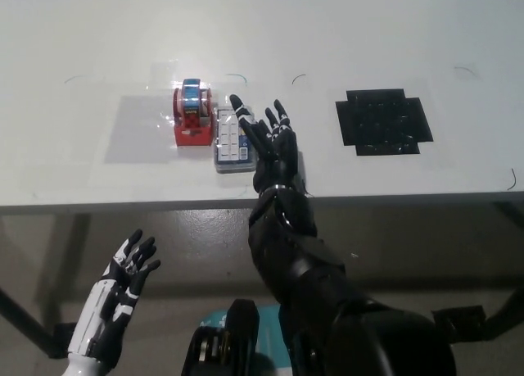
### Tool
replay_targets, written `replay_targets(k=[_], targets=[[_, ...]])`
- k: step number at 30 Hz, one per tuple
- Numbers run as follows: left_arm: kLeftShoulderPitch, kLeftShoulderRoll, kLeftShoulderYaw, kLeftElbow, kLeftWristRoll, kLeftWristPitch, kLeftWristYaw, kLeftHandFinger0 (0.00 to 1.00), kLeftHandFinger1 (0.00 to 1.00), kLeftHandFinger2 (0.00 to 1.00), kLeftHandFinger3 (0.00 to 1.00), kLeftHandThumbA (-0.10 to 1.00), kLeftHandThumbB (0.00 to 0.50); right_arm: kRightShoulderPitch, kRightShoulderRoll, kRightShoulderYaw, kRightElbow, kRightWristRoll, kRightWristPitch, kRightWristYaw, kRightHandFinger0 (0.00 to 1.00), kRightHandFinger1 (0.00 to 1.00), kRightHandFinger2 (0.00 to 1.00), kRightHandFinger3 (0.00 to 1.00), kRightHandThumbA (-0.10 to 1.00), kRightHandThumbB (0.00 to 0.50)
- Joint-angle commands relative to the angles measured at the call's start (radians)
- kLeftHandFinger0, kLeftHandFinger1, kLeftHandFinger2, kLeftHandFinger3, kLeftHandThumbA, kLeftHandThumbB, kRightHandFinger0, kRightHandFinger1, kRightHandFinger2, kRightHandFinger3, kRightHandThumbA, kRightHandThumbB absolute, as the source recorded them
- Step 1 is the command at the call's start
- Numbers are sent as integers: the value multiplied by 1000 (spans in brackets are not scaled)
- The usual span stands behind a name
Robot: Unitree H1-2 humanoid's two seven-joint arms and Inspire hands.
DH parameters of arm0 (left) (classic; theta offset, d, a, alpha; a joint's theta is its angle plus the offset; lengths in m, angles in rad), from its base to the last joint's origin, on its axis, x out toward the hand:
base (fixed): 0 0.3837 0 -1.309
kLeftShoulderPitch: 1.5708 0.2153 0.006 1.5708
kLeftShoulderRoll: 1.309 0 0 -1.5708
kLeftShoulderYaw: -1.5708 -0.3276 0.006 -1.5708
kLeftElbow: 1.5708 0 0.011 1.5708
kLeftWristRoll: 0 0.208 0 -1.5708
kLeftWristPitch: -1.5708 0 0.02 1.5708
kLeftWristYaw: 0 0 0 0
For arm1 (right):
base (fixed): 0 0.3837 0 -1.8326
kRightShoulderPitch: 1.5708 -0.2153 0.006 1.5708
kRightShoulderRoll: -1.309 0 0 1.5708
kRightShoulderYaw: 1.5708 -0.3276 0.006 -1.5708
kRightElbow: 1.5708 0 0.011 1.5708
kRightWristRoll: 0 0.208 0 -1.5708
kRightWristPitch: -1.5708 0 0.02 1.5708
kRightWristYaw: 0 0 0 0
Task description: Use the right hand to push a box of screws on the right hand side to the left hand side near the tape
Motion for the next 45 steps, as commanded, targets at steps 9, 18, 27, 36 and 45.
replay_targets(k=[9, 18, 27, 36, 45], targets=[[-15, 13, 8, -25, -4, -36, -12, 1000, 1000, 1000, 1000, 747, 190, -36, 54, -14, 0, 54, 16, 75, 1000, 1000, 1000, 1000, 1000, 237], [-14, 20, 10, -35, -11, -25, -16, 1000, 1000, 1000, 1000, 740, 188, 38, -11, 212, -122, -228, -38, -208, 1000, 1000, 1000, 1000, 1000, 213], [-22, 30, 6, -25, -5, -27, -24, 1000, 1000, 1000, 1000, 746, 167, 178, -150, 387, -480, -493, -38, -373, 1000, 1000, 1000, 1000, 1000, 245], [-43, 35, 3, -29, 11, -10, -20, 1000, 1000, 1000, 1000, 766, 174, 402, -216, 435, -998, -451, 20, -112, 1000, 1000, 1000, 1000, 1000, 281], [-65, 56, 10, -50, 4, 24, -25, 1000, 1000, 1000, 1000, 761, 174, 731, -328, 554, -1400, -391, 55, 57, 1000, 1000, 1000, 1000, 1000, 270]])
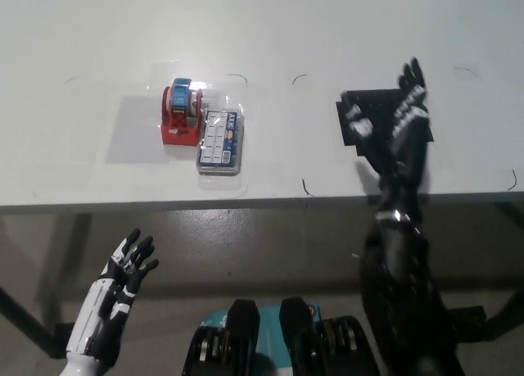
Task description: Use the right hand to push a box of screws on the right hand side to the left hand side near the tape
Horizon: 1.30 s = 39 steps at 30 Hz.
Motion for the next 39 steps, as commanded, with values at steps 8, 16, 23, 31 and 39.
replay_targets(k=[8, 16, 23, 31, 39], targets=[[-93, 79, 7, -60, 2, 42, -33, 1000, 1000, 1000, 1000, 754, 170, 410, -234, 167, -588, -38, 9, 275, 1000, 1000, 1000, 1000, 1000, 241], [-123, 90, 14, -36, -5, 27, -21, 1000, 1000, 1000, 1000, 770, 200, 520, -302, 181, -614, -4, 19, 308, 1000, 1000, 1000, 1000, 1000, 302], [-74, 76, 13, -59, -14, 24, -17, 1000, 1000, 1000, 1000, 784, 178, 603, -323, 199, -565, 10, 10, 372, 1000, 1000, 1000, 1000, 923, 286], [8, 49, 23, -66, -24, -9, -11, 1000, 1000, 1000, 1000, 747, 167, 653, -301, 225, -423, 21, -39, 435, 1000, 1000, 1000, 1000, 944, 283], [47, 28, 19, -66, -16, -5, -13, 1000, 1000, 1000, 1000, 750, 184, 687, -295, 201, -373, 36, -58, 467, 1000, 1000, 1000, 1000, 976, 289]])
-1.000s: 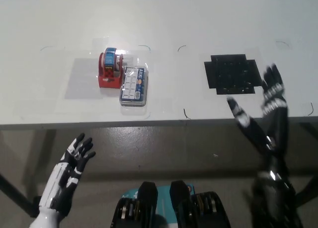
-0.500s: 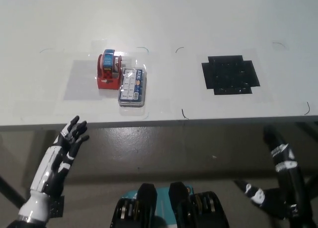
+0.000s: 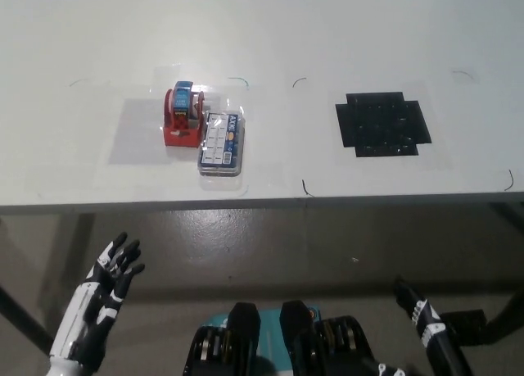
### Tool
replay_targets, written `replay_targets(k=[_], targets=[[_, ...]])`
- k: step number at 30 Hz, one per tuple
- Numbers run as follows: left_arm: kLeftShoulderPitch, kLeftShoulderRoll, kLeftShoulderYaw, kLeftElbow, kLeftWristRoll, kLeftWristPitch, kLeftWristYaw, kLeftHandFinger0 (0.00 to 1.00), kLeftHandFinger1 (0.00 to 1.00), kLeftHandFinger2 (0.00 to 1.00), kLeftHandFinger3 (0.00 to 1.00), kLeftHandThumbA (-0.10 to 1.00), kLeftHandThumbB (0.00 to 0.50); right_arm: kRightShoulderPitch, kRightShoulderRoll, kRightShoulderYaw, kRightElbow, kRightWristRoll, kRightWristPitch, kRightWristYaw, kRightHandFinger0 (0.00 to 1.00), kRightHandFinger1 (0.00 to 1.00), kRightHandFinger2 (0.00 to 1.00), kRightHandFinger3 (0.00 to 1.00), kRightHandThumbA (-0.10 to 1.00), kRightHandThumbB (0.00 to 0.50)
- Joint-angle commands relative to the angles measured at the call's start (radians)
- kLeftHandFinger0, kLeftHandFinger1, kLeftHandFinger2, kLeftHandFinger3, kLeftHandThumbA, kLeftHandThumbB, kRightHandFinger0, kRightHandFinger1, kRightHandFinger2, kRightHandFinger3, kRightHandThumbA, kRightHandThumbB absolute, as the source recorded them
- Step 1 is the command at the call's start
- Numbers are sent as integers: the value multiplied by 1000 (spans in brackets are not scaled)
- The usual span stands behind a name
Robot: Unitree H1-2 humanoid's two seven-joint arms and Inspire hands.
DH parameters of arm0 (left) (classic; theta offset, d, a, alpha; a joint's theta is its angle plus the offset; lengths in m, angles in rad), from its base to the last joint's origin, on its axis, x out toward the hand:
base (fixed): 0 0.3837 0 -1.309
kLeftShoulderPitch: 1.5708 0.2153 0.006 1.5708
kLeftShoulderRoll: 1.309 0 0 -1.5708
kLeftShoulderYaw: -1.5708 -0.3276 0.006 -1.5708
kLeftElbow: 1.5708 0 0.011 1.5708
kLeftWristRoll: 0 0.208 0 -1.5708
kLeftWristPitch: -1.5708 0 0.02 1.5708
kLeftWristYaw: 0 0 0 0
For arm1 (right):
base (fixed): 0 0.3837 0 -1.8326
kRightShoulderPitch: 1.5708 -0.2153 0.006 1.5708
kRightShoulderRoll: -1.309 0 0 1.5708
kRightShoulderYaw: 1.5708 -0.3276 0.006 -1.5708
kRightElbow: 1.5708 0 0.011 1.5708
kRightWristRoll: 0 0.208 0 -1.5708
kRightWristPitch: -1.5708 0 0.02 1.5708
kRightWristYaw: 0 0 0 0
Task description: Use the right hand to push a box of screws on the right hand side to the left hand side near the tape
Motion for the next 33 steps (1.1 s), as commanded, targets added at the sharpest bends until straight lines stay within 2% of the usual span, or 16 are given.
replay_targets(k=[1, 2, 6, 8, 14, 18, 22, 26, 27, 33], targets=[[22, -9, 2, -28, -15, -30, -5, 1000, 1000, 1000, 1000, 750, 184, 14, 7, -18, -2, 30, -58, 51, 1000, 1000, 1000, 1000, 968, 282], [25, -9, 1, -21, -13, -47, -9, 1000, 1000, 1000, 1000, 743, 165, 15, 7, -21, 0, 30, -58, 53, 1000, 1000, 1000, 1000, 965, 277], [36, -12, 1, 2, -8, -74, -12, 1000, 1000, 1000, 1000, 727, 152, 7, 7, -37, 12, 25, -58, 60, 1000, 1000, 1000, 1000, 961, 270], [41, -14, 3, 11, -8, -82, -11, 1000, 1000, 1000, 1000, 720, 159, 5, 7, -38, 14, 36, -52, 70, 1000, 1000, 1000, 1000, 966, 286], [44, -11, 7, 44, 8, -99, -4, 1000, 1000, 1000, 1000, 736, 174, -4, 17, -41, 20, 39, -30, 89, 1000, 1000, 1000, 1000, 996, 291], [36, 2, 4, 97, 64, -111, 10, 1000, 1000, 1000, 1000, 803, 201, -9, 25, -46, 28, 37, -32, 95, 1000, 1000, 1000, 1000, 993, 291], [18, 9, 10, 154, 108, -115, 31, 1000, 1000, 1000, 1000, 824, 204, -22, 34, -54, 41, 28, -41, 97, 1000, 1000, 1000, 1000, 989, 287], [3, 8, 15, 212, 129, -139, 38, 1000, 1000, 1000, 1000, 825, 187, -29, 38, -65, 54, 39, -47, 105, 1000, 1000, 1000, 1000, 979, 289], [3, 7, 16, 217, 130, -144, 37, 1000, 1000, 1000, 1000, 831, 205, -29, 40, -67, 56, 44, -48, 108, 1000, 1000, 1000, 1000, 976, 288], [-2, 6, 23, 233, 125, -153, 30, 1000, 1000, 1000, 1000, 830, 203, -44, 53, -76, 77, 41, -44, 115, 1000, 1000, 1000, 1000, 970, 289]])
